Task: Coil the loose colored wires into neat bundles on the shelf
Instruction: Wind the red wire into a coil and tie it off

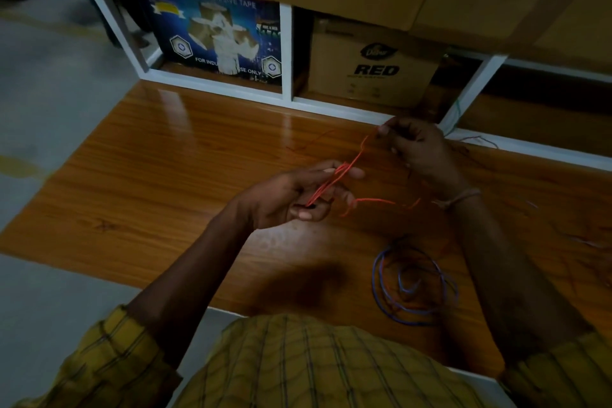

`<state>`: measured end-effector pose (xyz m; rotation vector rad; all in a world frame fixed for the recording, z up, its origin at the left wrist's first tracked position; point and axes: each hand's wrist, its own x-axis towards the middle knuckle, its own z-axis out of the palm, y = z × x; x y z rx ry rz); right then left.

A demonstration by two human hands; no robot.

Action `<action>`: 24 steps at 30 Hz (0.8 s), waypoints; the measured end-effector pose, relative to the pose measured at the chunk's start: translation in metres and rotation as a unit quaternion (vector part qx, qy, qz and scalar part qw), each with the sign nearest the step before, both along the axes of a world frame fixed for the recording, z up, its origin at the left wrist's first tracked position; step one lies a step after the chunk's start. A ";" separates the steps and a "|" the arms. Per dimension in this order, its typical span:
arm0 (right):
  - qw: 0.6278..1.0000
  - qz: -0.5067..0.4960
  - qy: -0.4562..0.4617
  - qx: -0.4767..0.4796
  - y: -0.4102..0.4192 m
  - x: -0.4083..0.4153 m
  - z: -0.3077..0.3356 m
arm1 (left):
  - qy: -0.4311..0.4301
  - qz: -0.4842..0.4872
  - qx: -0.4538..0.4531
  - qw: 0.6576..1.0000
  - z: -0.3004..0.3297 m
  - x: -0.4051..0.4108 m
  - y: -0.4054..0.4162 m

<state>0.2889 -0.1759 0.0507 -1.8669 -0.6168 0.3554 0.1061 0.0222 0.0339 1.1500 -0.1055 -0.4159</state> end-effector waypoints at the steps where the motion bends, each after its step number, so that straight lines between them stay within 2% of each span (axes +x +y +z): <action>1: 1.000 0.000 0.002 -0.007 0.002 0.000 -0.006 | -0.003 0.002 -0.017 1.000 0.001 -0.001 0.000; 8: 0.995 0.041 0.033 -0.080 0.009 -0.020 -0.036 | -0.030 0.058 -0.063 0.996 0.011 -0.001 0.003; 13: 0.993 0.016 0.056 -0.105 0.021 -0.028 -0.047 | -0.045 0.051 -0.181 0.981 0.011 0.005 0.000; 15: 0.993 0.020 0.015 -0.117 0.029 -0.039 -0.051 | -0.054 0.065 -0.218 0.972 0.012 0.010 -0.003; 17: 0.987 0.043 -0.079 -0.130 0.034 -0.056 -0.053 | -0.068 0.099 -0.244 0.962 0.016 0.018 -0.003; 19: 0.970 0.078 -0.176 -0.147 0.038 -0.073 -0.056 | -0.069 0.155 -0.263 0.950 0.017 0.027 0.001; 21: 0.952 0.122 -0.223 -0.171 0.041 -0.085 -0.054 | -0.053 0.214 -0.276 0.936 0.018 0.033 0.005; 24: 0.928 0.174 -0.253 -0.212 0.042 -0.096 -0.055 | -0.029 0.306 -0.219 0.926 0.020 0.040 0.004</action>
